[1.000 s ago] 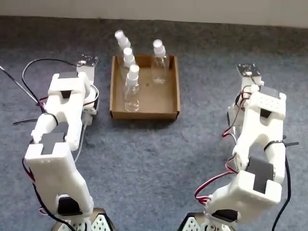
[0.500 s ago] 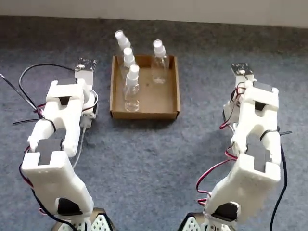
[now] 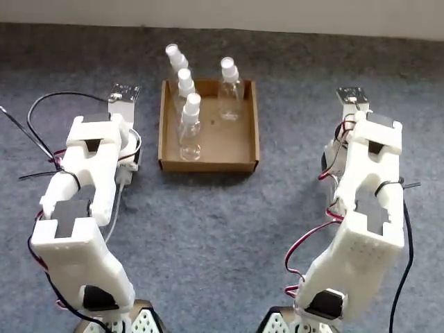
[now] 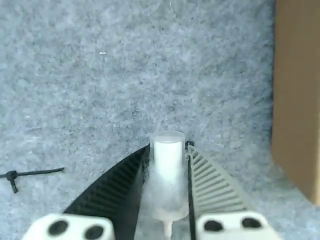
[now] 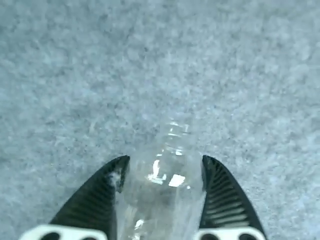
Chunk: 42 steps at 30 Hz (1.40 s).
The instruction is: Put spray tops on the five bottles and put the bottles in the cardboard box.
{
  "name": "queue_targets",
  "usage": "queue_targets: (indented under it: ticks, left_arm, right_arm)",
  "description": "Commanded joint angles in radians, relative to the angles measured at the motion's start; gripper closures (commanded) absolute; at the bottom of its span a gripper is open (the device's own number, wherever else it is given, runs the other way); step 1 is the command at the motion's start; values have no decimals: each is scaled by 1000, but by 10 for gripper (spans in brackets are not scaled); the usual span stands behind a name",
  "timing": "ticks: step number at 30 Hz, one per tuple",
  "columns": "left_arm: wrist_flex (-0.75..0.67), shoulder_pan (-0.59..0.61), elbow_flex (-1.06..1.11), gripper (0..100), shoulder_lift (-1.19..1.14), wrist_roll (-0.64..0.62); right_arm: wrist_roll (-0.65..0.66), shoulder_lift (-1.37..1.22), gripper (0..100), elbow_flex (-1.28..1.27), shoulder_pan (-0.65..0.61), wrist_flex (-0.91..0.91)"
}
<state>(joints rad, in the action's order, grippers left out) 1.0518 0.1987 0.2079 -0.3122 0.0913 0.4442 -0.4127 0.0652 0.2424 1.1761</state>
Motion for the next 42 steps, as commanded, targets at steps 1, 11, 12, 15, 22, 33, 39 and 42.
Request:
queue_targets:
  ticks: [1,11,12,15,22,33,39,42]
  left_arm:
    - [-11,15,-1,965,50,-5]
    - [-11,18,-1,965,61,-6]
    - [-9,19,-4,965,64,-6]
    - [-5,21,-12,965,113,-6]
    - [75,15,38,965,446,-8]
    - [138,-54,220,965,1159,-5]
    - [109,-163,271,968,1386,-6]
    - [40,-193,220,969,1431,-8]
  right_arm:
    - [-14,24,985,82,-1,38]
    - [-110,283,994,364,-7,271]
    - [-135,334,994,360,-8,271]
    - [-203,496,994,318,-56,269]
    - [-348,934,994,-16,-209,82]
    - [-408,1359,994,-673,-529,-496]
    - [-285,1372,994,-751,-613,-501]
    - [-318,1389,994,-822,-621,-515]
